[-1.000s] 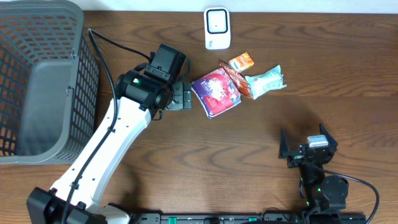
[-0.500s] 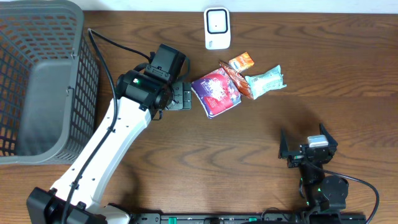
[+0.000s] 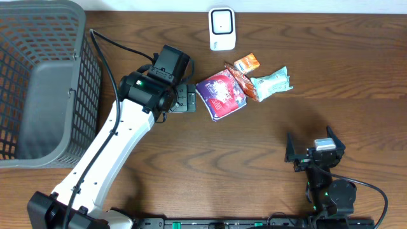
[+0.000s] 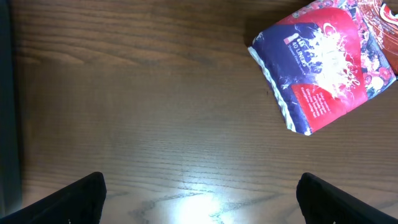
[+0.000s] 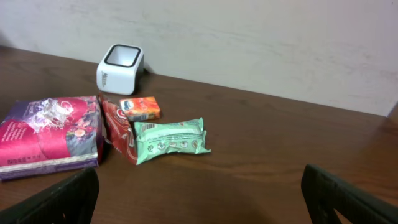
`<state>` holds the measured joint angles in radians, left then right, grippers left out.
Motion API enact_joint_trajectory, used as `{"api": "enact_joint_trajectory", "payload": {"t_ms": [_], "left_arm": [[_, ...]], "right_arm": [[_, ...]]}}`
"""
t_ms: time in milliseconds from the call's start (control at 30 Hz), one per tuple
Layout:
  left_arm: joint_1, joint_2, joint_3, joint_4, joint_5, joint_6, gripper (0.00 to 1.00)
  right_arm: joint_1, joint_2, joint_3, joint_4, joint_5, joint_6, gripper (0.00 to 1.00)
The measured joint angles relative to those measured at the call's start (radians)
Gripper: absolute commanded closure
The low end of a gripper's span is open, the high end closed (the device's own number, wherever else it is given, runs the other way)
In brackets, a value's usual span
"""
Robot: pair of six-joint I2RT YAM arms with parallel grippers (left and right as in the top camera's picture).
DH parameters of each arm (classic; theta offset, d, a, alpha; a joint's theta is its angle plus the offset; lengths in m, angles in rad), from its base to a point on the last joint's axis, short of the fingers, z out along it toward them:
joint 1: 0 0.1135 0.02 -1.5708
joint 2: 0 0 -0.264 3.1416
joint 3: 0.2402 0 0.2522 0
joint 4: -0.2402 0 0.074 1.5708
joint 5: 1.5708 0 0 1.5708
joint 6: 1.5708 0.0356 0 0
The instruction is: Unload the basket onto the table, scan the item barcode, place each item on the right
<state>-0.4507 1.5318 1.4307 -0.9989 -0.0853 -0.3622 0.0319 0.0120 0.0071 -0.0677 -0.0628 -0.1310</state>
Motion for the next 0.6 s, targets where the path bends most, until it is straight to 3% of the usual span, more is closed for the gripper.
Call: {"api": "enact_joint_trajectory", "payload": {"t_ms": [400,600], "left_arm": [[0.000,0.000,0.000,0.000,0.000,0.000,0.02],[0.000,0.000,0.000,0.000,0.000,0.000,0.02]], "right_arm": [[0.000,0.000,0.000,0.016,-0.022,0.026,0.01],[0.000,0.000,0.000,0.032,-0.314,0.246,0.01]]}}
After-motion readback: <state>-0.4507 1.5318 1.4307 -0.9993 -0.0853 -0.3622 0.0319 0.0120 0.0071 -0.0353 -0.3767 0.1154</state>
